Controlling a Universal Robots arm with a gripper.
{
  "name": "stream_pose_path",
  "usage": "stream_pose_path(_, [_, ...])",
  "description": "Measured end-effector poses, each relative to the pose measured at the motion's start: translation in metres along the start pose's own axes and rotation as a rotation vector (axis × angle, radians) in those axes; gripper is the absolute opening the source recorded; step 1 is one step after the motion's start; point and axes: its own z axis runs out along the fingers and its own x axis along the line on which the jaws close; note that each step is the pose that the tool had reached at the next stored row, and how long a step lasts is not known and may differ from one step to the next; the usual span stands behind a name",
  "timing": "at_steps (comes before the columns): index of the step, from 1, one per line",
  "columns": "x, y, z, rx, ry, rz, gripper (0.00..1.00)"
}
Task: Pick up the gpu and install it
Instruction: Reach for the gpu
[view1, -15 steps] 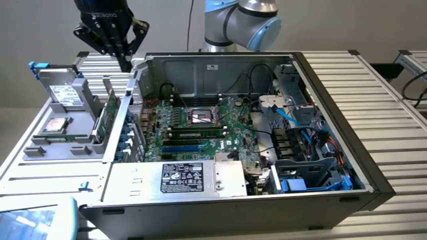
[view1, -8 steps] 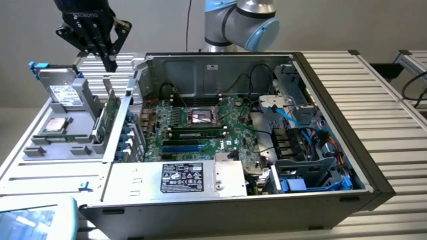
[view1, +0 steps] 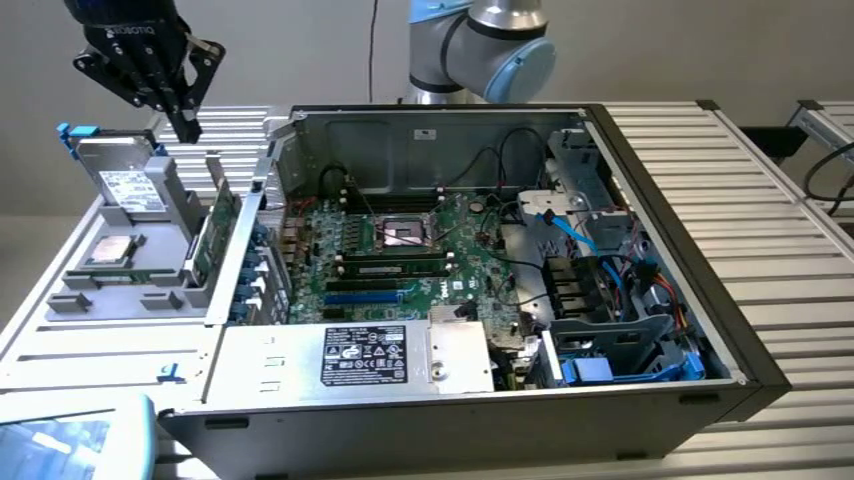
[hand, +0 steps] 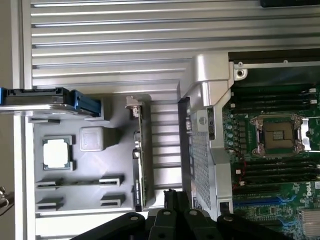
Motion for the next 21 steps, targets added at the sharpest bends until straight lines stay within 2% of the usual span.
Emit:
stream_pose_path(4, [0.018, 0.0026, 0.0007, 0.0001, 0.0001, 0.0, 0.12])
stream_pose_path(7, [0.028, 0.0036, 0.0012, 0.0001, 0.0001, 0.0, 0.12])
stream_pose_path(10, [0.029, 0.0035, 0.0017, -0.0002, 0.0003, -0.002, 0.12])
stream_pose_path(13, [0.03, 0.0034, 0.0023, -0.0032, 0.0009, -0.011, 0.12])
stream_pose_path(19, [0.035, 0.003, 0.0033, -0.0167, 0.0035, -0.044, 0.12])
stream_pose_path(21, [0.035, 0.0031, 0.0033, -0.0179, 0.0036, -0.045, 0.12])
